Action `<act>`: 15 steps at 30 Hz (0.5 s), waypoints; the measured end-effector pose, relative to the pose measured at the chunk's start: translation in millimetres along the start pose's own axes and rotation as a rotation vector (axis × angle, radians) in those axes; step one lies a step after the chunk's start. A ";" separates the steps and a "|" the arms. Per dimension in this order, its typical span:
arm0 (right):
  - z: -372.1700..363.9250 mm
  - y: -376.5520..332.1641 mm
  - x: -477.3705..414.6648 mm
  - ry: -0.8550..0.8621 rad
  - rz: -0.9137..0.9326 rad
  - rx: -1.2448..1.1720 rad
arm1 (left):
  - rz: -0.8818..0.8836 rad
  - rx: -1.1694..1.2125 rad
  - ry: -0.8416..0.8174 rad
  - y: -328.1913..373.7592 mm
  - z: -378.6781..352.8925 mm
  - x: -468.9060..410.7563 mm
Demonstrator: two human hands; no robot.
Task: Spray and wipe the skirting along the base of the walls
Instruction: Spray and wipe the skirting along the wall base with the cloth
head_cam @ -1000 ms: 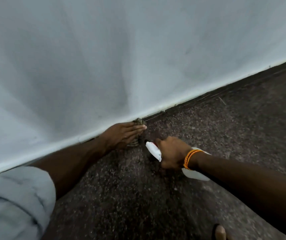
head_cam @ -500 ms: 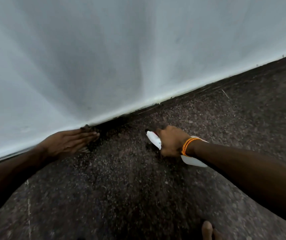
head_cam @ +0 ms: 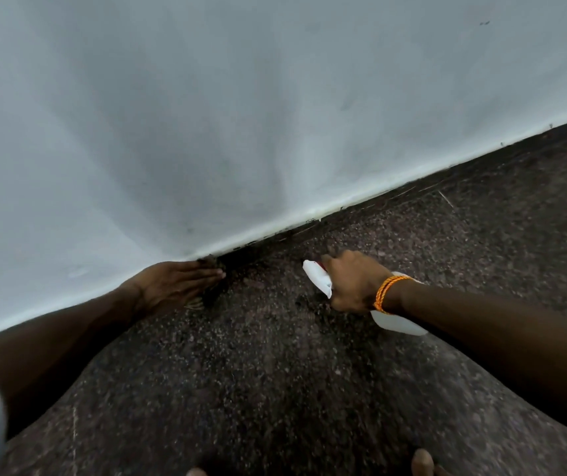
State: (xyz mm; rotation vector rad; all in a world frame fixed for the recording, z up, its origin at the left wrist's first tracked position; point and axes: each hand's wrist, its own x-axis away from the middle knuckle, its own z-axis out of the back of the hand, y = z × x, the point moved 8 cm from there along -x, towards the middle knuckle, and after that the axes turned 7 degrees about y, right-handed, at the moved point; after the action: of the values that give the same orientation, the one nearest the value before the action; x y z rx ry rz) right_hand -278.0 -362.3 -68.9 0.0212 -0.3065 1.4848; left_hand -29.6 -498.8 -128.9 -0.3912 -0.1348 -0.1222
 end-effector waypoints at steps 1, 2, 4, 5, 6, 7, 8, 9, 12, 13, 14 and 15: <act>1.4 2.0 1.5 0.005 -0.014 -0.017 | -0.021 0.019 -0.009 -0.3 6.9 -12.7; 2.7 4.4 4.1 0.007 -0.023 -0.031 | -0.053 -0.005 0.020 -0.1 4.1 -30.6; 3.3 11.7 11.8 0.009 -0.039 -0.041 | -0.125 -0.031 -0.021 -0.8 1.5 -75.5; 1.8 17.1 17.2 0.005 -0.056 -0.043 | -0.130 -0.012 -0.060 -2.5 6.5 -103.9; 0.8 22.1 23.8 0.004 -0.076 -0.049 | -0.129 -0.008 -0.055 -1.6 16.2 -132.9; -0.5 26.7 29.9 0.009 -0.093 -0.051 | -0.135 -0.023 -0.050 3.7 25.1 -160.9; -1.3 32.2 36.8 0.017 -0.113 -0.042 | -0.143 -0.049 -0.011 10.3 36.7 -188.3; -1.9 36.3 43.0 0.024 -0.128 -0.027 | -0.138 -0.049 0.002 15.4 41.2 -206.6; -3.9 44.7 58.9 0.024 -0.149 0.027 | -0.081 -0.103 -0.023 16.5 48.8 -215.5; -5.8 47.3 62.1 0.017 -0.155 0.036 | -0.081 -0.140 0.040 14.8 51.2 -206.4; -6.4 49.2 64.1 0.015 -0.158 0.037 | -0.103 -0.152 0.063 13.1 47.7 -188.6; -8.3 51.5 63.8 0.001 -0.164 0.034 | -0.117 -0.135 0.075 11.8 42.2 -167.7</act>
State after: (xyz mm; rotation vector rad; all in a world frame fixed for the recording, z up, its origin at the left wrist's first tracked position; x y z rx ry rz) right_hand -323.4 -293.6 -72.0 0.0709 -0.2719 1.3267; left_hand -197.4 -456.1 -120.5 -0.5130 -0.0756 -0.2620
